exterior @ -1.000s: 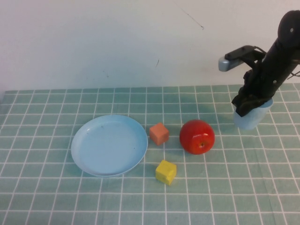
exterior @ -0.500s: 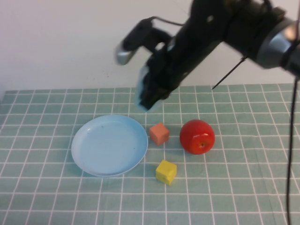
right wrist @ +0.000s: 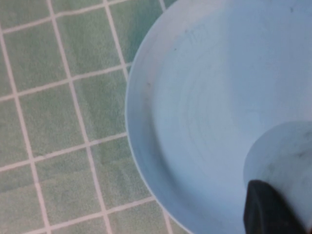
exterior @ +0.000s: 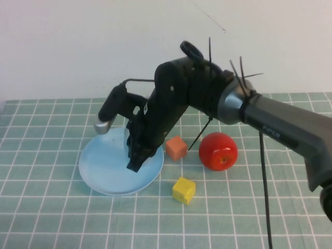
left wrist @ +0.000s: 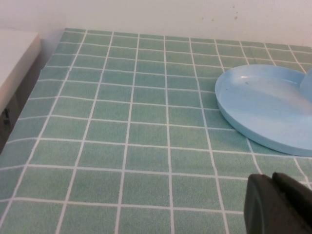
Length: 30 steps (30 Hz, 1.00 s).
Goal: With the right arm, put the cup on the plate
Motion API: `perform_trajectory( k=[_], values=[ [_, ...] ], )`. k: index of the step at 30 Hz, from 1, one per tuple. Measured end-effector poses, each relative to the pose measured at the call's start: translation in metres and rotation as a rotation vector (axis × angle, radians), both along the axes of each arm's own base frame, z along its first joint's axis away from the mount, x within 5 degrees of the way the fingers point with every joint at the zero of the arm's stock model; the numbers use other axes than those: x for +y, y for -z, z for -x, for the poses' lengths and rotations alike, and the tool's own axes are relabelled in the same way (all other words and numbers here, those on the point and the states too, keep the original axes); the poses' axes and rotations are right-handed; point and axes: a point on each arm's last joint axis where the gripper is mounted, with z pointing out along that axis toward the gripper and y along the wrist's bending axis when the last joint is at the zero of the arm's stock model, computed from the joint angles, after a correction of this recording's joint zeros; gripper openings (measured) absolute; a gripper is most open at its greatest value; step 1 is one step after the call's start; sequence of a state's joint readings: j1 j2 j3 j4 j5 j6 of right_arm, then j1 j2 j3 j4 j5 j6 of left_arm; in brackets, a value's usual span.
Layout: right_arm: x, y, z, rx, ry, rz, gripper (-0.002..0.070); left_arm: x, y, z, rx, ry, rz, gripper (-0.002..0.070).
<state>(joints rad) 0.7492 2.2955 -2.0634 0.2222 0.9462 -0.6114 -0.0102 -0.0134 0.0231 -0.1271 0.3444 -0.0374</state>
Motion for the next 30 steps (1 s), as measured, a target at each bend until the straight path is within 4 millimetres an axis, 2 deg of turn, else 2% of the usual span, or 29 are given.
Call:
perform_trajectory(
  k=[3, 6, 9, 12, 15, 17, 20, 22, 24, 26, 30],
  values=[
    [0.001, 0.012, -0.002, 0.016, -0.004, 0.014, 0.0026, 0.0, 0.0, 0.0, 0.0, 0.0, 0.0, -0.0003],
    [0.002, 0.014, -0.002, 0.022, -0.007, 0.012, 0.0043, 0.0, 0.0, 0.0, 0.0, 0.0, 0.0, -0.0003],
    [0.002, 0.014, -0.002, 0.022, -0.007, 0.012, 0.0109, 0.0, 0.0, 0.0, 0.0, 0.0, 0.0, -0.0003],
    [0.001, 0.013, -0.002, 0.027, -0.001, 0.012, 0.0207, 0.0, 0.0, 0.0, 0.0, 0.0, 0.0, -0.0003],
    [-0.001, 0.003, -0.001, 0.011, 0.006, 0.009, 0.0249, 0.0, 0.0, 0.0, 0.0, 0.0, 0.0, -0.0003],
    [-0.004, -0.008, 0.001, -0.013, 0.004, 0.008, 0.0258, 0.0, 0.0, 0.0, 0.0, 0.0, 0.0, -0.0003],
    [-0.011, -0.038, 0.004, -0.08, 0.004, -0.003, 0.0246, 0.0, 0.0, 0.0, 0.0, 0.0, 0.0, -0.0003],
    [-0.018, -0.064, 0.008, -0.129, 0.019, -0.014, 0.0196, 0.0, 0.0, 0.0, 0.0, 0.0, 0.0, -0.0003],
    [-0.027, -0.089, 0.014, -0.172, 0.042, -0.028, 0.0106, 0.0, 0.0, 0.0, 0.0, 0.0, 0.0, -0.0003],
    [-0.038, -0.117, 0.022, -0.208, 0.075, -0.044, 0.0045, 0.0, 0.0, 0.0, 0.0, 0.0, 0.0, -0.0003],
    [-0.065, -0.162, 0.039, -0.262, 0.154, -0.03, 0.0011, 0.0, 0.0, 0.0, 0.0, 0.0, 0.0, -0.0003]
  ],
)
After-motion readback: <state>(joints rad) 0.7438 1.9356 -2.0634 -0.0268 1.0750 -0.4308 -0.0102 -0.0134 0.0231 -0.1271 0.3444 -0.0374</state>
